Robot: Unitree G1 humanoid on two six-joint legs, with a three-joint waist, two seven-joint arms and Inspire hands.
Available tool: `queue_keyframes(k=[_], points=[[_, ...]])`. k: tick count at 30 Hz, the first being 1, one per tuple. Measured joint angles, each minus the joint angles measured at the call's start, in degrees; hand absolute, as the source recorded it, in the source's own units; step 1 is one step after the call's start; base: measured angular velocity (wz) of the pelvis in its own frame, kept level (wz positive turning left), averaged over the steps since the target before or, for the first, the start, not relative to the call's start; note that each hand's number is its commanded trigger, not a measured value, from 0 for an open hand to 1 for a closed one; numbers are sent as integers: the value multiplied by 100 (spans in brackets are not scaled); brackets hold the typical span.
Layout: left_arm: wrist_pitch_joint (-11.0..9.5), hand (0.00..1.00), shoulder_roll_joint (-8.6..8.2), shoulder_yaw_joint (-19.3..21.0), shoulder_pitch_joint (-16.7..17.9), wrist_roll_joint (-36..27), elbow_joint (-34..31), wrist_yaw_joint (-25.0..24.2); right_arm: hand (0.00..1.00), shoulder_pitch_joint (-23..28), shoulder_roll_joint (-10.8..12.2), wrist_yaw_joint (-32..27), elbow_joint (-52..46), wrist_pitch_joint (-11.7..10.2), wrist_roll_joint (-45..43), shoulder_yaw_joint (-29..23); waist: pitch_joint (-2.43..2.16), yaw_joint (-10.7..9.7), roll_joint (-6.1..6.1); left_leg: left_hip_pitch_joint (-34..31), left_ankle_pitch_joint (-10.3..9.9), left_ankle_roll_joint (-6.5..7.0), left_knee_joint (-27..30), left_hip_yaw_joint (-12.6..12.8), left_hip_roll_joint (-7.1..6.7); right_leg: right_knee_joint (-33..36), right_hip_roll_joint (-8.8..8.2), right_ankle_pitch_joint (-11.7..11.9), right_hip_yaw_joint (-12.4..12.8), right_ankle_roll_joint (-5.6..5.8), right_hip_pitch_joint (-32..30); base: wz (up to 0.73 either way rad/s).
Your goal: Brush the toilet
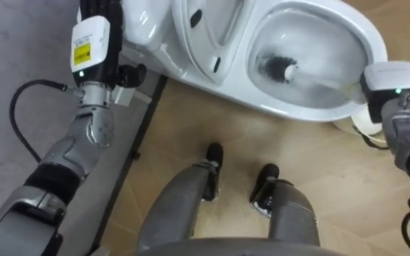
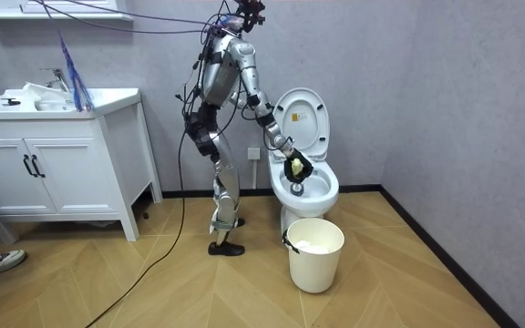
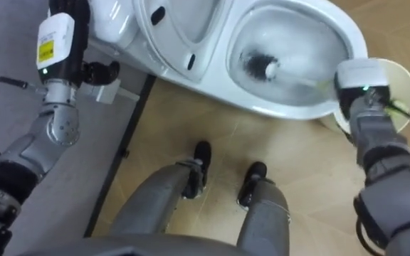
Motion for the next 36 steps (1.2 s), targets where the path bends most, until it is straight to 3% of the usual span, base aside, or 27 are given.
queue_keyframes(k=[4,10,13,15,18,26,30,36], points=[[69,0,11,-5,-107,181,-10,-42,100,-244,-10,-274,35,10,-31,-51,12,4,-90,-70,8,27,66,22,-15,83,11,-4,63,22,-98,1],[165,0,1,-210,-167,241,-53,40,100,30,-9,-374,-167,244,-702,420,-9,179,-11,-195,-1,38,118,-45,15,-34,60,60,-60,18,-113,2],[268,0,-79,-388,-158,300,-62,67,100,269,-6,-358,-195,386,-757,831,-27,307,218,-197,-19,59,108,-58,2,-37,57,76,-65,43,-97,0],[296,0,-182,-449,13,286,-118,73,100,461,120,-385,-195,659,-711,885,-120,327,424,-188,-9,74,34,-55,-36,-49,20,75,-63,62,-108,0],[300,0,-244,-426,220,298,-135,84,100,608,126,-451,-201,754,-676,844,-212,318,558,-113,-9,72,-36,-48,-41,-93,25,65,-69,79,-52,0],[319,0,-368,-377,639,283,-253,122,100,1161,528,-487,-558,981,-608,728,-220,135,577,197,-12,20,-225,-74,42,-475,214,92,-68,76,349,0],[266,0,-369,-322,771,196,-250,149,100,1394,526,-502,-711,1008,-602,724,-243,71,640,297,-18,8,-307,-65,105,-721,312,170,-64,80,517,-2],[247,0,-373,-426,745,-74,-268,264,100,1306,407,-598,-614,908,-176,755,-239,122,666,276,-19,3,-315,-40,109,-667,298,163,-57,69,461,-1]])
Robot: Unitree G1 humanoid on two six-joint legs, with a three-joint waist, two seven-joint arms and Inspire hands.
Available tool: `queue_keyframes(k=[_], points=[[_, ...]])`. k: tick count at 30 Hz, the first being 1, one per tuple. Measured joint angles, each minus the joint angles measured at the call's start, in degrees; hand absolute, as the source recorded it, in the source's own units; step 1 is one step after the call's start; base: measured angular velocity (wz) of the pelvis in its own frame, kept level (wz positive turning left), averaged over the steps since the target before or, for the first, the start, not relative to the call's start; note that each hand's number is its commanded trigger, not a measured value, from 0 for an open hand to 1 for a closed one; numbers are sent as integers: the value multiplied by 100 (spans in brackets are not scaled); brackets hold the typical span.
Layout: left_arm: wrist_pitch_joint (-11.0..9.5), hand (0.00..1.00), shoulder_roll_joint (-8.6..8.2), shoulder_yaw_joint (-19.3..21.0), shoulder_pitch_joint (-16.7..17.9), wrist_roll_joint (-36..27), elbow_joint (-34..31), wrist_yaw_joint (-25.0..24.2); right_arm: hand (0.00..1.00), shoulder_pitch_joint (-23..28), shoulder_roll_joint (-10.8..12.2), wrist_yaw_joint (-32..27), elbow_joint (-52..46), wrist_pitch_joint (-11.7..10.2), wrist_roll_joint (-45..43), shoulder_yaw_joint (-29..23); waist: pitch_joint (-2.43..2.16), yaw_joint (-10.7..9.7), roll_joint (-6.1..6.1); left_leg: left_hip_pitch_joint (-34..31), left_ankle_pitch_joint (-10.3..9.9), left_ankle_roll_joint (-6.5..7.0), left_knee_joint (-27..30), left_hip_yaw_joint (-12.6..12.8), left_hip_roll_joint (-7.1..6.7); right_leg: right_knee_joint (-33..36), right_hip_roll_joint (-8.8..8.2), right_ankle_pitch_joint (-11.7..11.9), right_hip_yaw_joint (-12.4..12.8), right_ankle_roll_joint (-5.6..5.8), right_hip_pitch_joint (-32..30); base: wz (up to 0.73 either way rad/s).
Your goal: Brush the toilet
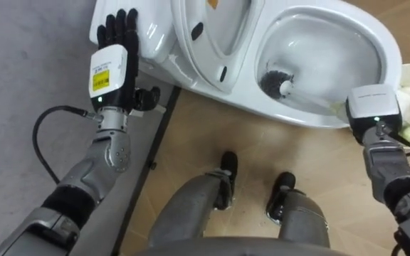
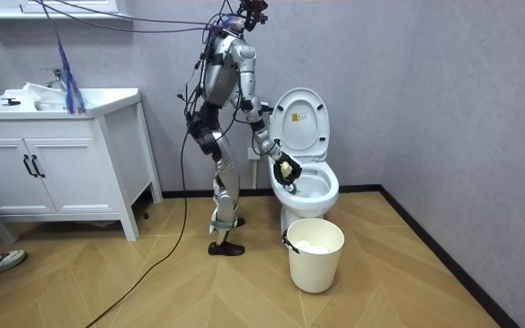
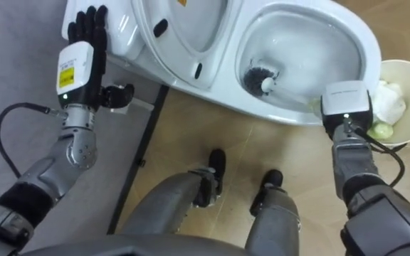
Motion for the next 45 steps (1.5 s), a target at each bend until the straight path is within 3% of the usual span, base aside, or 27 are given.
queue_keyframes(k=[2,6,9,13,15,20,25,28,32,35,37,41,45], points=[[8,0,13,-15,-28,-18,-82,6,100,-102,-83,-63,117,-134,170,1,16,30,-16,-83,6,-4,14,4,-18,95,-45,-12,-6,-14,-120,-2],[12,0,154,-16,-130,0,-233,82,100,-591,-201,-97,455,-497,503,-27,127,39,-181,-333,9,5,181,91,-81,519,-196,-139,88,-35,-500,-1],[22,0,247,-7,-309,67,-380,122,100,-1040,-391,-153,545,-682,552,-42,181,85,-339,-673,16,16,396,122,-136,920,-317,-237,174,-59,-931,7],[83,0,277,-17,-502,175,-371,93,100,-1429,-533,-214,528,-715,287,-203,187,62,-466,-832,18,19,577,92,-175,1113,-416,-314,153,-70,-1084,10],[120,0,314,-2,-533,261,-352,66,100,-1443,-572,-225,275,-651,-154,-192,177,52,-602,-818,18,19,599,88,-167,1131,-402,-311,157,-74,-1071,0],[115,0,319,-2,-571,288,-307,-48,100,-1381,-523,-259,138,-493,-923,-174,182,172,-655,-811,-11,37,679,142,-107,1106,-339,-255,165,-101,-1048,-9],[115,0,325,-20,-543,246,-313,-121,100,-1113,-477,-70,-168,-260,-1054,227,168,180,-566,-766,-29,12,716,67,-73,1021,-264,-240,110,-96,-912,2],[112,0,290,-29,-526,267,-316,-134,100,-987,-399,147,-293,-95,-1047,338,176,187,-370,-794,-64,-6,789,-35,-34,925,-215,-221,-17,-120,-820,6],[112,0,233,-30,-345,323,-329,-75,100,-886,-271,286,-287,158,-888,304,142,181,-106,-801,-75,-17,760,-34,-22,853,-169,-206,-15,-107,-801,0],[123,0,234,-14,-175,305,-404,-67,100,-730,-183,305,-288,236,-561,247,70,166,13,-798,-74,-22,708,-21,-16,838,-152,-210,-20,-111,-797,0],[126,0,235,5,16,267,-554,-71,100,-619,-105,291,-288,299,-419,165,43,159,51,-786,-76,-26,687,0,-14,831,-151,-219,-10,-117,-797,-2],[126,0,234,21,325,266,-717,-59,100,-384,134,297,-303,346,-281,-38,34,17,62,-734,-92,-50,703,19,-7,837,-130,-271,20,-119,-747,1],[121,0,236,-26,302,143,-750,-70,100,-281,71,299,-230,321,46,-12,11,41,101,-733,-111,-75,774,-32,-3,853,-90,-287,-2,-147,-702,3]])
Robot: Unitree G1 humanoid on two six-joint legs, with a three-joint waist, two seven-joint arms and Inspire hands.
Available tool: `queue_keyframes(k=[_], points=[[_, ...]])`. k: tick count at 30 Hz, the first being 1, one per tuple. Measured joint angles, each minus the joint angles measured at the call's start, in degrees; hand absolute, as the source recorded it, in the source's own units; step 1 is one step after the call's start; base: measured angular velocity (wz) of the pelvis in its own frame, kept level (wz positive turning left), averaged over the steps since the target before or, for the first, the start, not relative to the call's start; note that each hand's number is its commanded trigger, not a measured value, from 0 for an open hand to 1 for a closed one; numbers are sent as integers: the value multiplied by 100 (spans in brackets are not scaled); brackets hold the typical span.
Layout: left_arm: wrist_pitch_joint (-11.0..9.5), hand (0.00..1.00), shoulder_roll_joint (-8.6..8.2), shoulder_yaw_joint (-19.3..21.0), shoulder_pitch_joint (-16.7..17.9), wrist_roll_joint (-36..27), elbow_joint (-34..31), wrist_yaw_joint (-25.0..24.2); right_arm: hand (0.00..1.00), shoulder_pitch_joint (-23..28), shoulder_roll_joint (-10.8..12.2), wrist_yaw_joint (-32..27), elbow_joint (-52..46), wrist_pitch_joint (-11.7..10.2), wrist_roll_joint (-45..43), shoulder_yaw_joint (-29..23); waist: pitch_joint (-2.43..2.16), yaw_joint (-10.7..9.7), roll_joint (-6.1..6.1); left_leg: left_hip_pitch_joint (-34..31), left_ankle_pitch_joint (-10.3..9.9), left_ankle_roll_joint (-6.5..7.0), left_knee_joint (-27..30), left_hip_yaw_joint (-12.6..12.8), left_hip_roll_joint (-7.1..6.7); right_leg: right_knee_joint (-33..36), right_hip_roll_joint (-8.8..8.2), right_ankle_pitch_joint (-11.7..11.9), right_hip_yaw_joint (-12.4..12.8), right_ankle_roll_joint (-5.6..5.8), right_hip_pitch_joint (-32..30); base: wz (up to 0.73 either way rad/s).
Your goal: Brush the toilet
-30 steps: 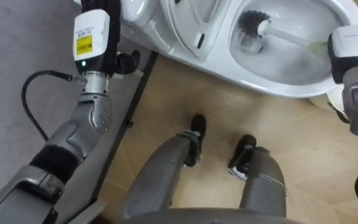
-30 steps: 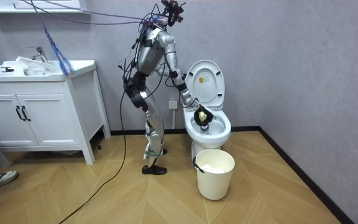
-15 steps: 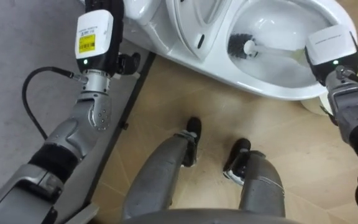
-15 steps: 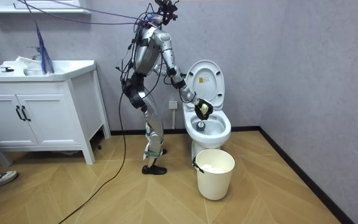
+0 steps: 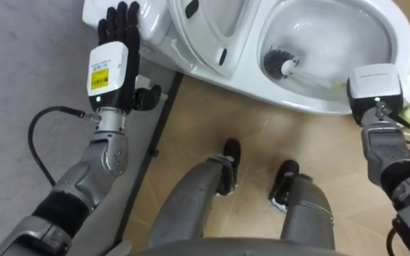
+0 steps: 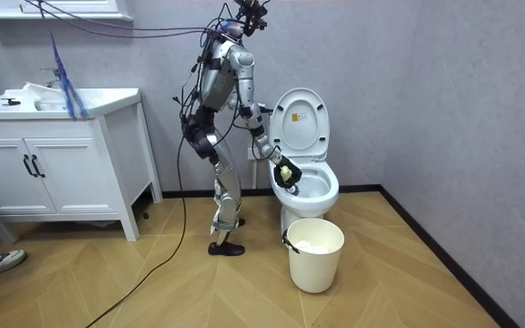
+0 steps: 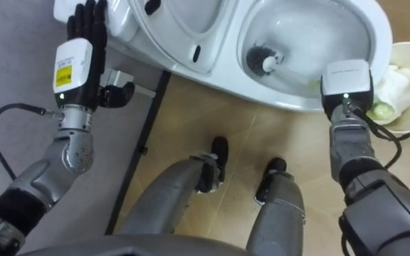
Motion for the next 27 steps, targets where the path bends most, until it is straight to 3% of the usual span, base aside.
queue_keyframes(k=[5,9,12,15,19,27], points=[[-10,0,4,-160,-63,32,26,-79,100,-28,-267,-69,305,-286,591,106,23,97,-20,-39,-9,-2,67,23,-27,229,-113,-98,29,-6,-128,4],[2,0,50,-151,-207,50,-129,26,100,-473,-555,-67,532,-562,866,55,100,213,-172,-492,-12,3,316,117,-49,661,-249,-156,164,-57,-703,-3],[8,0,116,-166,-280,49,-291,130,100,-724,-761,-72,614,-662,902,46,104,218,-215,-849,-28,23,583,122,-122,1036,-403,-261,155,-93,-1079,11],[50,0,197,-165,-394,120,-303,180,100,-956,-773,-97,683,-737,757,38,128,196,-330,-1080,-142,31,947,152,-187,1465,-510,-415,244,-104,-1344,7],[174,0,244,-169,-547,156,-361,184,100,-1204,-768,-398,641,-795,768,34,112,153,-430,-1354,-191,36,1274,132,-202,1764,-497,-483,310,-92,-1588,5],[298,0,244,-183,-426,354,-358,158,100,-1156,-747,-572,629,-742,614,35,106,195,-423,-1406,-258,69,1435,124,-206,1869,-495,-477,321,-51,-1599,-3]])
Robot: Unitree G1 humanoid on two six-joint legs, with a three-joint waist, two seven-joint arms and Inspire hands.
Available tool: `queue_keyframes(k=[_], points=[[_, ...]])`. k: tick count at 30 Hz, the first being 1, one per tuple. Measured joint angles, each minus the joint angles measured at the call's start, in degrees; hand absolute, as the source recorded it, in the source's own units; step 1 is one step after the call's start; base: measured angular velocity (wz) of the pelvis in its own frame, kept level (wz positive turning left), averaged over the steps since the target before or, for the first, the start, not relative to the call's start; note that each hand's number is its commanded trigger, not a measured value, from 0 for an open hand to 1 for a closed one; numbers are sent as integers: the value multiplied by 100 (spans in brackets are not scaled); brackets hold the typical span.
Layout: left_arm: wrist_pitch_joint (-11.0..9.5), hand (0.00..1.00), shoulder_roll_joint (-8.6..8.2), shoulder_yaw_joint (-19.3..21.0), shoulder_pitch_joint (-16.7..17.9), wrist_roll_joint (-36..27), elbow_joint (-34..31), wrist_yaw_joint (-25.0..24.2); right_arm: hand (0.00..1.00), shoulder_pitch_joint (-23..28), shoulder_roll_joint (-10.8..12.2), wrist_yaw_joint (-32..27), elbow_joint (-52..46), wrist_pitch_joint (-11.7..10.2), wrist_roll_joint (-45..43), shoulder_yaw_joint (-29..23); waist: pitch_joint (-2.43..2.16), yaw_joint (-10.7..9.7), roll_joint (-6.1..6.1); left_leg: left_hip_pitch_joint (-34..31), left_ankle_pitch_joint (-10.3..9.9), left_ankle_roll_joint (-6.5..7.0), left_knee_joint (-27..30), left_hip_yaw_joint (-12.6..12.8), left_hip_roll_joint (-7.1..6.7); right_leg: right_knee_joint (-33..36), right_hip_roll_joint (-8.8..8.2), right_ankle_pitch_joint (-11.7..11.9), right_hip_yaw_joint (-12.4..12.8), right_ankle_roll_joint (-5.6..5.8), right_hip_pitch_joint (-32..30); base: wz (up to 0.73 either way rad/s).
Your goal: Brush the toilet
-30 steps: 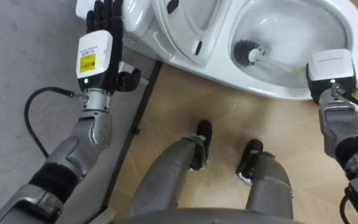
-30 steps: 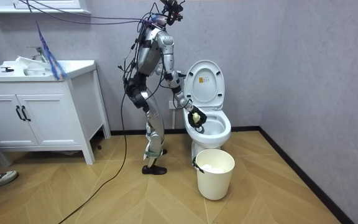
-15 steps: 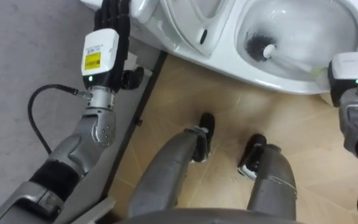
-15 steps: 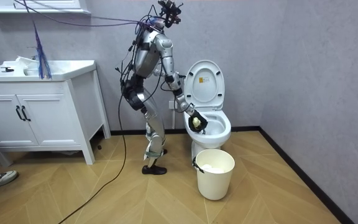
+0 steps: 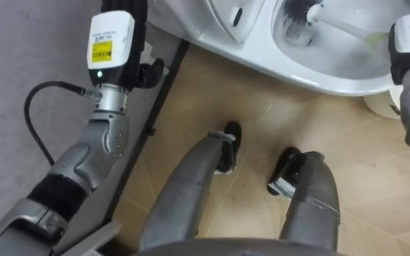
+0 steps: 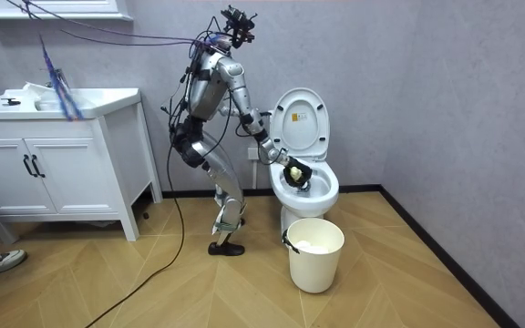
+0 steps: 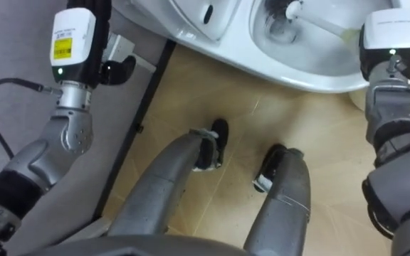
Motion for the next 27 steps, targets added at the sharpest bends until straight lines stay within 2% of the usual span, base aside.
queue_keyframes(k=[3,7,10,12,14,16,18,20,23,27], points=[[62,0,-20,-51,-18,3,3,-51,100,61,83,19,3,136,-63,20,-12,103,19,14,1,-2,-1,-6,6,-1,7,1,-7,-5,16,0],[94,0,-71,-65,-2,-7,81,-85,100,194,167,37,8,200,-66,19,-8,148,34,122,-1,-12,-65,-12,7,-86,39,-12,-25,-9,134,-1],[91,0,-103,-64,6,-3,101,-83,100,264,278,50,-39,281,-62,15,-9,230,164,115,-20,-37,-60,-46,76,-197,123,16,-93,-31,189,-8],[87,0,-178,-61,32,1,114,-111,100,271,397,100,-89,443,-74,-18,-16,236,305,120,-15,-52,-90,-77,100,-271,162,28,-147,-45,238,4],[98,0,-218,-28,95,-10,111,-136,100,317,444,146,-153,531,-62,-56,-23,237,315,147,-4,-73,-147,-81,105,-295,174,29,-146,-62,233,-2],[118,0,-222,42,191,-7,43,-147,100,449,464,189,-392,614,-61,-57,-54,240,365,158,-11,-104,-175,-69,170,-389,243,52,-164,-101,275,-8],[121,0,-246,151,337,-31,22,-191,100,568,612,295,-499,691,-40,-115,-99,216,452,253,0,-155,-284,-129,256,-627,375,121,-237,-144,429,-9],[122,0,-278,166,370,-31,24,-233,100,804,641,371,-641,758,48,-115,-106,201,523,397,3,-179,-387,-172,306,-802,436,145,-321,-160,636,3],[126,0,-278,188,457,-60,36,-203,100,1044,669,482,-922,768,140,-113,-116,81,538,567,42,-235,-615,-204,321,-1024,495,181,-339,-178,788,2],[109,0,-271,176,602,-62,32,-200,100,1186,671,572,-860,755,143,-106,-127,-66,609,810,48,-249,-723,-283,304,-1214,485,136,-517,-181,1143,19]])
